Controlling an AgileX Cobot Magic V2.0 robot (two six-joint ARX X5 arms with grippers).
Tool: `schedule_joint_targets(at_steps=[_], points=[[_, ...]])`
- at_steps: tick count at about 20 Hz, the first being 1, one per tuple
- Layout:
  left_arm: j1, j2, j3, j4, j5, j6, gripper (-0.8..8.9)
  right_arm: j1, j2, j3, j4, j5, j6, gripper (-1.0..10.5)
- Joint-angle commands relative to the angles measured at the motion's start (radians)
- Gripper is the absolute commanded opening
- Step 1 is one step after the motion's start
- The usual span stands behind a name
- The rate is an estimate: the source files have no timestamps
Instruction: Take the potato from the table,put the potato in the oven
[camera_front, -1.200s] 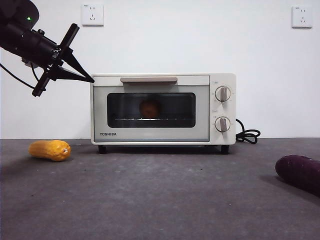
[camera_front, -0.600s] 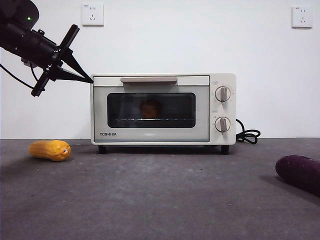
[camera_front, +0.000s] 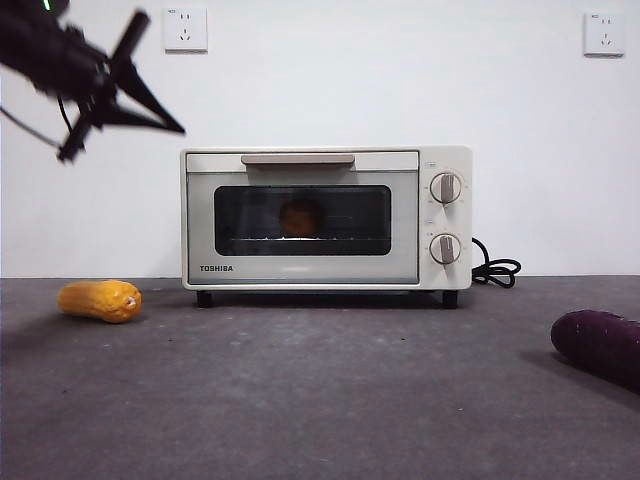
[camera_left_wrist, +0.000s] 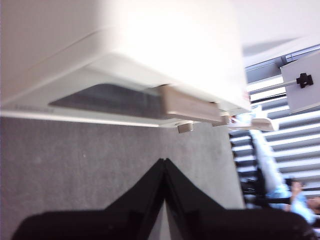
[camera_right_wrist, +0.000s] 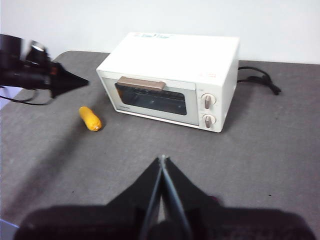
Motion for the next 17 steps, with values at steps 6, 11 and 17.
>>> schedule_joint_targets(at_steps=[6, 11, 17], points=[[-0.003, -0.203, 0.000, -0.169, -0.115, 0.289, -0.06, 0.002, -0.003, -0.005, -0.021, 0.005, -0.013, 0.0], [-0.004, -0.339, 0.000, -0.343, -0.262, 0.475, -0.06, 0.002, -0.002, -0.005, -0.021, 0.005, -0.013, 0.0], [-0.004, -0.463, 0.000, -0.518, -0.377, 0.586, -0.05, 0.002, -0.002, -0.005, -0.021, 0.046, -0.013, 0.0]])
